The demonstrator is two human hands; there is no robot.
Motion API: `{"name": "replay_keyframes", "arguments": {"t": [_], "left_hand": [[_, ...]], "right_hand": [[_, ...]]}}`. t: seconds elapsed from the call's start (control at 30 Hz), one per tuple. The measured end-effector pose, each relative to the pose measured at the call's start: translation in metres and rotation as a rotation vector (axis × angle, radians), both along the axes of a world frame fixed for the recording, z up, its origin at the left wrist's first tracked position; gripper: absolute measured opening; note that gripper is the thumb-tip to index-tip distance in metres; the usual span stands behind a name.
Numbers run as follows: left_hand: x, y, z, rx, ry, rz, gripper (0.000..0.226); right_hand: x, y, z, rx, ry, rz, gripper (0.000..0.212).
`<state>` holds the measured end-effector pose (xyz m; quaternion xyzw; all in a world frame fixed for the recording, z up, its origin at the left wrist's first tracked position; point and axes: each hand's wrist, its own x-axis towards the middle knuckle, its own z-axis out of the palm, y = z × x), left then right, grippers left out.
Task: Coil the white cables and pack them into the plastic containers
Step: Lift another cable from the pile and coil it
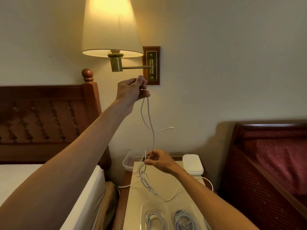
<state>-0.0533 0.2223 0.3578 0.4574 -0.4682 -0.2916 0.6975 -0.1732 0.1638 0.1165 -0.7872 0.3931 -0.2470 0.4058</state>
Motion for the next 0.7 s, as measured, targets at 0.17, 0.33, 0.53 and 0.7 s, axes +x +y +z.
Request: {"name": "replay_keyframes", "arguments": {"t": [0.17,0.33,0.53,0.7], "left_hand": [[0.008,0.008,0.011,-0.094,0.015,-0.061,0.022],[0.035,0.012,0.019,-0.215,0.003,0.074,0.022],[0.061,0.006,-0.018,-0.052,0.082,0.076,0.023],[0.025,-0.001,-0.016,-0.073,0.042,-0.102,0.024]], "right_hand": [[0.006,0.014,-0.039,0.018,0.057,0.054,0.022],[-0.023,0.001,-0.054,0.007,0.07,-0.136,0.015],[-0.065,-0.034,-0.037,0.209,0.036,-0.55,0.026],[-0.035,-0.019,0.006,-0.146,0.027,-0.348,0.074]]}}
